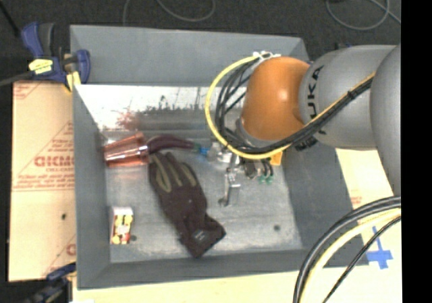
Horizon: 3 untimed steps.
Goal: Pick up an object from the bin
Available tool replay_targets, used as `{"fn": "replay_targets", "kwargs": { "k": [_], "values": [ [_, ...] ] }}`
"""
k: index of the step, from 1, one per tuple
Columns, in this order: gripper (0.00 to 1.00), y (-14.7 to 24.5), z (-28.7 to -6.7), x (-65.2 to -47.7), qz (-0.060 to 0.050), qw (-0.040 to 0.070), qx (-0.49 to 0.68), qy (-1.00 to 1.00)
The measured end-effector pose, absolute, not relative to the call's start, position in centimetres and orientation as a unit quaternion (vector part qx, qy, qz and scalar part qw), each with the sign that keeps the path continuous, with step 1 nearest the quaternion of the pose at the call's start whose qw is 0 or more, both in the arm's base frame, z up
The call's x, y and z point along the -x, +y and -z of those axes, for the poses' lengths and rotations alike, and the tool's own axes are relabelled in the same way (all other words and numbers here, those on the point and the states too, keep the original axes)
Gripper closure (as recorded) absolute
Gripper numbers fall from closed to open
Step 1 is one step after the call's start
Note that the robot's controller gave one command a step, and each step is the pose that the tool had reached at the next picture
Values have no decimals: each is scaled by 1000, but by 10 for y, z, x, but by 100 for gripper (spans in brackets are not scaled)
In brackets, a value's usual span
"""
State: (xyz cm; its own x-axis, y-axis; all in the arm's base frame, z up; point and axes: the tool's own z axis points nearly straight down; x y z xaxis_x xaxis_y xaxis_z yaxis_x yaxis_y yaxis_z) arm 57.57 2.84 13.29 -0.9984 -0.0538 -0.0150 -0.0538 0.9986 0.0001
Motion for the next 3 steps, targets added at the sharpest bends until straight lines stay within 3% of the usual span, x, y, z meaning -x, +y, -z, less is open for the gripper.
{"fn": "replay_targets", "kwargs": {
  "k": [1,2,3],
  "values": [
    [0,42,-129,-608,1,-7,28,1000],
    [0,79,-154,-624,1,9,4,1000],
    [0,120,-124,-625,-1,4,32,999]
  ]
}}
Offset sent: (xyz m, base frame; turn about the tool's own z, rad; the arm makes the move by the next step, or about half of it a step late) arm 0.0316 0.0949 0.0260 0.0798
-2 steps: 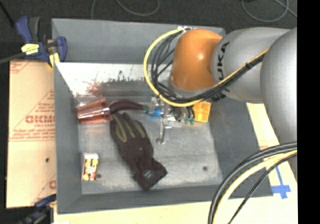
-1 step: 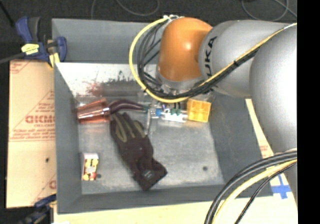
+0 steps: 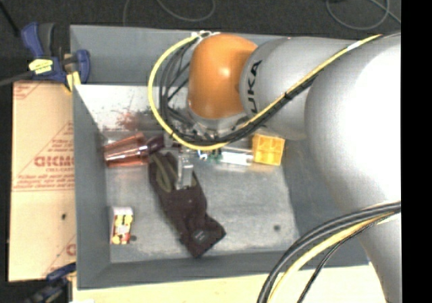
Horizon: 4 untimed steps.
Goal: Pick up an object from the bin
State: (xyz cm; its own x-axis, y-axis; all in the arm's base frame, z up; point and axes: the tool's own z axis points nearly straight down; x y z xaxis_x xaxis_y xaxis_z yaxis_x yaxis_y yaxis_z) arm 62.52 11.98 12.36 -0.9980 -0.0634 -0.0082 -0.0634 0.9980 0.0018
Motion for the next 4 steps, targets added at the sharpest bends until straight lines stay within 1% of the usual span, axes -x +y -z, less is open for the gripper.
{"fn": "replay_targets", "kwargs": {
  "k": [1,2,3,4],
  "values": [
    [100,151,-99,-598,1,11,96,995],
    [100,151,-99,-598,1,11,96,995],
    [100,130,-89,-594,1,14,108,994],
    [100,101,-88,-597,1,13,98,995]
  ]
}}
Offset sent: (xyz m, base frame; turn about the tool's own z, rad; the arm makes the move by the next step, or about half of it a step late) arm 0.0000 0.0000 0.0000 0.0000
